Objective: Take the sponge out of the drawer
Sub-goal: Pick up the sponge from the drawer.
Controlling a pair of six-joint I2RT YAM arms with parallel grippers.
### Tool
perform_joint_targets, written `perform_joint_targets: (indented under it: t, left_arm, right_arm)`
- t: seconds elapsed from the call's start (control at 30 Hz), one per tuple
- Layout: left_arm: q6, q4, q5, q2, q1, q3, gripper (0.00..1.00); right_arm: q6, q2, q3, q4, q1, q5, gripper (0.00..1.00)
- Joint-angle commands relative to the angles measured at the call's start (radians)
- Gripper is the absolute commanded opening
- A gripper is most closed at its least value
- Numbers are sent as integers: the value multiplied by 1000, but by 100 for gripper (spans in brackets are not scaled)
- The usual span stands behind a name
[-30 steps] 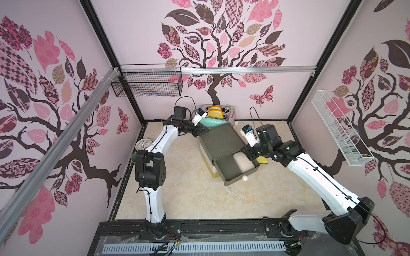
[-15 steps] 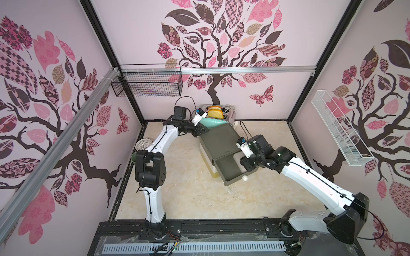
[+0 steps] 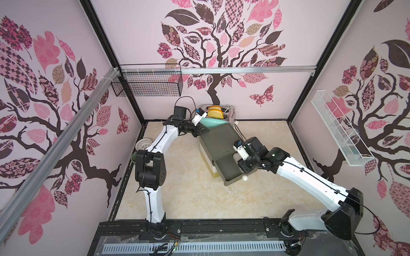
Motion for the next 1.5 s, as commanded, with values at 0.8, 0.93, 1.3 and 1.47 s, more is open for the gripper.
perform_joint_targets:
  t: [0.8,0.93,1.3,1.47]
  left_arm:
    - [14,-56,-22,59,5,-7,21]
    - [11,-51,-20,64,6,-4,21]
    - [12,-52,-21,71,6,-4,21]
    - [9,-48,-15,77,6,0,21]
  right_arm:
    - [-9,35,128,-48,6,86,0]
    - [2,-8,176,-90,6,66,0]
    - [0,-86,300,-190,-73,133,0]
    - [1,-130,271,-136,-266,45,0]
